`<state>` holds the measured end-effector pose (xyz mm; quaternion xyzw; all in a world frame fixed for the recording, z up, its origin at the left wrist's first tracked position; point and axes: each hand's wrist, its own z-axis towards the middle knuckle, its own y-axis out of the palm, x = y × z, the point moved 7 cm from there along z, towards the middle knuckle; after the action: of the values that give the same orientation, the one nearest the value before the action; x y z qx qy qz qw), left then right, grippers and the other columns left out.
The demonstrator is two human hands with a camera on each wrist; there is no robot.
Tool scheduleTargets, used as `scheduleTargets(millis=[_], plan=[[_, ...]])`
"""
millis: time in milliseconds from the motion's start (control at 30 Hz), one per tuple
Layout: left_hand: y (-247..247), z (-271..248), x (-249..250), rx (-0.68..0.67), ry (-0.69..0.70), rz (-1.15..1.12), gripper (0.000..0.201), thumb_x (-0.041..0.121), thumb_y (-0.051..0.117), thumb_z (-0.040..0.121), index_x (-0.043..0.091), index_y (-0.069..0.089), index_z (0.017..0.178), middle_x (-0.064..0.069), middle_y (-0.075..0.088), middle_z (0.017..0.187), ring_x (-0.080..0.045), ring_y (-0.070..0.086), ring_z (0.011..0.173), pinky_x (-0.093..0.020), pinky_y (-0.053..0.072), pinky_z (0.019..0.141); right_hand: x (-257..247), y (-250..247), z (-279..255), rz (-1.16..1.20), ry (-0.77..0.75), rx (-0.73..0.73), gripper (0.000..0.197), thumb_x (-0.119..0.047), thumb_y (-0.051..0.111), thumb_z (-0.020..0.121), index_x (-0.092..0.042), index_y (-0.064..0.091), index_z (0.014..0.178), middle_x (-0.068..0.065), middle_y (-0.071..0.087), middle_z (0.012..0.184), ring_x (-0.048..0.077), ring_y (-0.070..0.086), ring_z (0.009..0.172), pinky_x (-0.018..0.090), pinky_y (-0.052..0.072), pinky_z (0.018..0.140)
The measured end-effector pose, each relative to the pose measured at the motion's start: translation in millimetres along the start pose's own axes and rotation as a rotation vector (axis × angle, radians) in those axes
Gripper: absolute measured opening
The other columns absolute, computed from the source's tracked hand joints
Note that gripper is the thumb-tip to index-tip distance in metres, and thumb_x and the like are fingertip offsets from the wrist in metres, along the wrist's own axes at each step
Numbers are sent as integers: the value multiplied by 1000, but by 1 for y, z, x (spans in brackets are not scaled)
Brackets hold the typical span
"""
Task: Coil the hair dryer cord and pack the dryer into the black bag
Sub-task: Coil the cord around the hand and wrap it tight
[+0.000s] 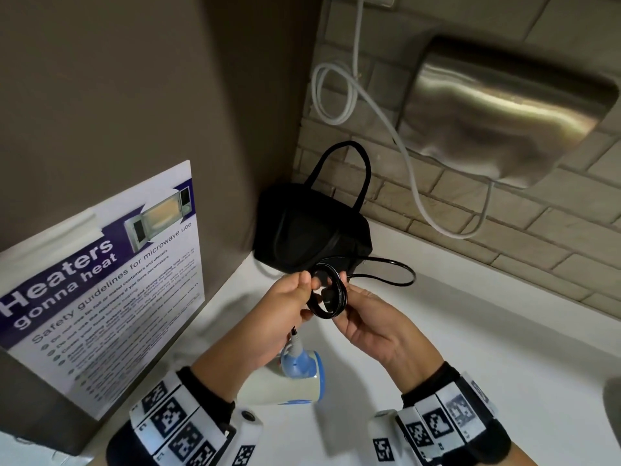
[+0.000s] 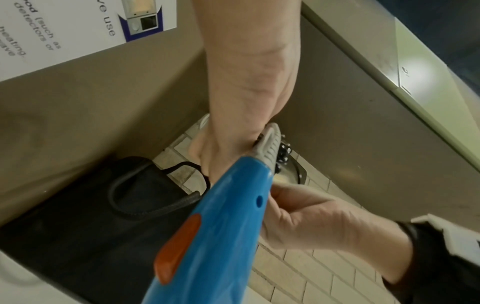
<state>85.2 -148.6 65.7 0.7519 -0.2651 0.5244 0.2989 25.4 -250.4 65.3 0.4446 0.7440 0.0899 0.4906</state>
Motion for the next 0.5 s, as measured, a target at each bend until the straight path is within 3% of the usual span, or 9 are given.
scheduleTargets(millis=[67,167,233,300,367,400,467,500], plan=[[2,0,1,29,20,38,41,56,42,89,24,60,108,-1,65,122,-18,60,114,-44,37,109,3,3,-2,-70,18,-1,22,-8,54,94,1,71,85,11,73,76,13,70,61,20,56,51],[3,-2,6,85,107,167,25,34,32,101,25,55,94,-4,56,123,-14,59,110,-39,39,108,5,0,-4,-196,44,51,24,-11,58,92,-6,74,75,6,71,70,11,66,57,20,56,50],[0,-1,10,122,139,219,25,29,32,102,25,52,89,-6,51,124,-16,57,111,-35,39,107,7,0,-6,-245,76,55,19,-18,60,90,-11,74,79,5,68,79,13,64,68,24,58,62],[-5,0,12,170,162,233,23,25,32,103,26,50,87,-3,50,122,-11,56,106,-22,40,99,9,1,-9,-256,94,35,14,-21,58,90,-14,69,94,4,66,89,14,64,75,29,52,76],[-9,1,17,219,187,267,25,23,31,103,27,48,85,0,47,119,3,51,92,0,36,80,6,4,-14,-224,84,-24,21,-19,58,83,-14,65,102,6,64,99,17,62,86,32,46,85],[-10,1,20,240,204,288,25,23,30,103,26,47,85,0,45,119,6,49,88,4,34,72,4,7,-18,-211,75,-67,24,-19,58,79,-14,64,102,7,63,102,18,59,91,34,43,87],[-10,0,23,245,223,319,25,25,29,103,23,48,87,-2,45,121,5,48,87,0,33,69,0,17,-28,-229,33,-146,17,-22,59,80,-15,65,95,6,64,100,19,55,93,36,39,89],[-9,-1,24,231,225,336,25,26,29,103,19,49,91,-4,47,122,2,50,89,-5,33,73,-2,20,-32,-273,-11,-163,11,-22,59,84,-15,68,88,6,65,97,19,56,93,36,39,89]])
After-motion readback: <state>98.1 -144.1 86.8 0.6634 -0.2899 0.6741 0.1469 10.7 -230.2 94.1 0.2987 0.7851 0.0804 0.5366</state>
